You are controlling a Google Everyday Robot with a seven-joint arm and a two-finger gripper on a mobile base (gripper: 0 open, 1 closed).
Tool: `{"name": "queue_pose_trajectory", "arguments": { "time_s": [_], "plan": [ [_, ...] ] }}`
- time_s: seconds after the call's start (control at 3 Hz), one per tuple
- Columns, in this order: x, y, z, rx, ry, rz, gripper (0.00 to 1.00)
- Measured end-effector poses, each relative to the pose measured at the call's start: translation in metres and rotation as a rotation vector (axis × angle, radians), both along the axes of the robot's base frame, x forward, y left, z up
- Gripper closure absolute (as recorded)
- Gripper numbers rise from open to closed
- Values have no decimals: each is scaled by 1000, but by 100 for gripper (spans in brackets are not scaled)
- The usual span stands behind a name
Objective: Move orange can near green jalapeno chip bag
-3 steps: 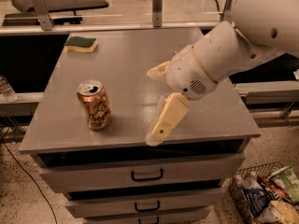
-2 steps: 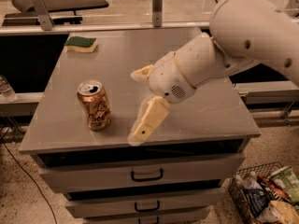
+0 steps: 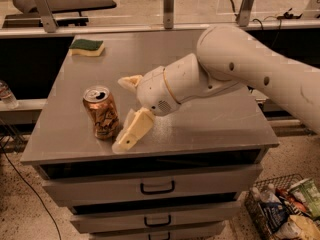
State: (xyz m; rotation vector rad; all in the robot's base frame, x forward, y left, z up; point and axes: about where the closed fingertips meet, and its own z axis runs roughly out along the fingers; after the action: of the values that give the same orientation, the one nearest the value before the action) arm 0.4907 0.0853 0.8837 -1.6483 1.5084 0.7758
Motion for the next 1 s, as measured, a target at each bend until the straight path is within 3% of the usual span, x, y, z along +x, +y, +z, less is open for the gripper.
{"name": "queue_pose_trajectory", "arguments": {
  "time_s": [0.33, 0.67, 1.0],
  "plan": [
    [8, 19, -9, 77, 18, -2, 0],
    [13, 44, -10, 151, 48, 14, 14],
    [17, 53, -4, 209, 72, 12, 38]
  ]
}}
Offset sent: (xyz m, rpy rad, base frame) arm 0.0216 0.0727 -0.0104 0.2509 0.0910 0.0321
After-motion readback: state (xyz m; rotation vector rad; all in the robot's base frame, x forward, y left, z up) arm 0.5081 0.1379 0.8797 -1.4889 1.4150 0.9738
